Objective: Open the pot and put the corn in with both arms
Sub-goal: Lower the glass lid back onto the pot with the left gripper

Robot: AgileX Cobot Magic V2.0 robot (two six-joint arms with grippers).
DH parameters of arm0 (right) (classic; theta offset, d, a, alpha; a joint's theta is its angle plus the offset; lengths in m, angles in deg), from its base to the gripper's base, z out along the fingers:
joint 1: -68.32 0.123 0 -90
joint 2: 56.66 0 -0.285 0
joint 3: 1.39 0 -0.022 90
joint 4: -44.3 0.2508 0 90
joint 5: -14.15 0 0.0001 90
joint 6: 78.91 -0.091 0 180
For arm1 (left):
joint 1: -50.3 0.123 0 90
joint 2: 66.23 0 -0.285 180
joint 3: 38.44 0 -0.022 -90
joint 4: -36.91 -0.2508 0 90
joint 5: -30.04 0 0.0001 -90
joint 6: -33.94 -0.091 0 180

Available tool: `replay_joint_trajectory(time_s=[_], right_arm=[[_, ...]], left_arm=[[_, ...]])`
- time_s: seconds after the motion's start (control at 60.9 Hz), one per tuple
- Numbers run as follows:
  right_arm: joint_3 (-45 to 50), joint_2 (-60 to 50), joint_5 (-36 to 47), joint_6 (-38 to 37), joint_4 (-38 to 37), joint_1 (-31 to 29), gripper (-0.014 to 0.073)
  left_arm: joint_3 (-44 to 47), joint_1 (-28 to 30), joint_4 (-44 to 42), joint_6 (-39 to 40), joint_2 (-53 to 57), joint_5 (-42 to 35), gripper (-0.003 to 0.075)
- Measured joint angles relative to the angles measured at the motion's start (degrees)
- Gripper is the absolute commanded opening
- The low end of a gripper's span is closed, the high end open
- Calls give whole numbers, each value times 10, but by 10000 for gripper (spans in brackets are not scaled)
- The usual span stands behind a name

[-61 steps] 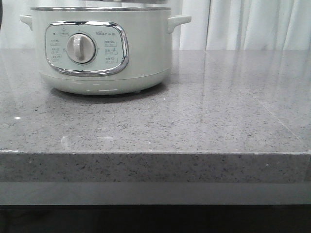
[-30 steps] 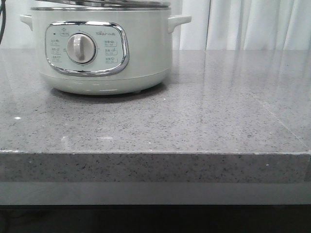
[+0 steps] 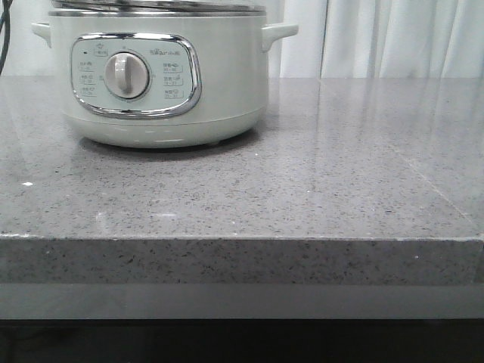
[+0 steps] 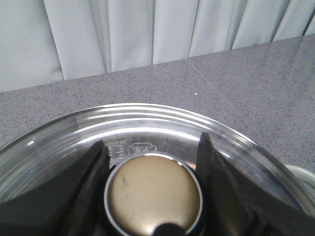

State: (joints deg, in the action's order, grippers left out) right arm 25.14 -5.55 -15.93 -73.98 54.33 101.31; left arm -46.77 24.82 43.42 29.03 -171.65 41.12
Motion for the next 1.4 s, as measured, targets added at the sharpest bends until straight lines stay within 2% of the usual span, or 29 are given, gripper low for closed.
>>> replay_joint_trajectory(time_s=[0.197, 0.263, 0.641, 0.821, 0.986, 1.117, 1.396], right_arm=[[0, 0, 0, 0, 0, 0, 499], [0, 0, 0, 0, 0, 0, 499], [0, 0, 0, 0, 0, 0, 499], [0, 0, 0, 0, 0, 0, 499], [0, 0, 0, 0, 0, 0, 499], [0, 0, 0, 0, 0, 0, 499], [0, 0, 0, 0, 0, 0, 499]], left_arm=[[0, 0, 13, 0, 0, 4, 397], [0, 0, 17, -1, 0, 5, 428], [-5, 0, 38, -2, 17, 1, 430], [-5, 0, 38, -2, 97, 79, 429], [4, 0, 2, -3, 189, 160, 429], [63, 0, -6, -3, 276, 185, 430], [252, 0, -7, -3, 454, 195, 429]])
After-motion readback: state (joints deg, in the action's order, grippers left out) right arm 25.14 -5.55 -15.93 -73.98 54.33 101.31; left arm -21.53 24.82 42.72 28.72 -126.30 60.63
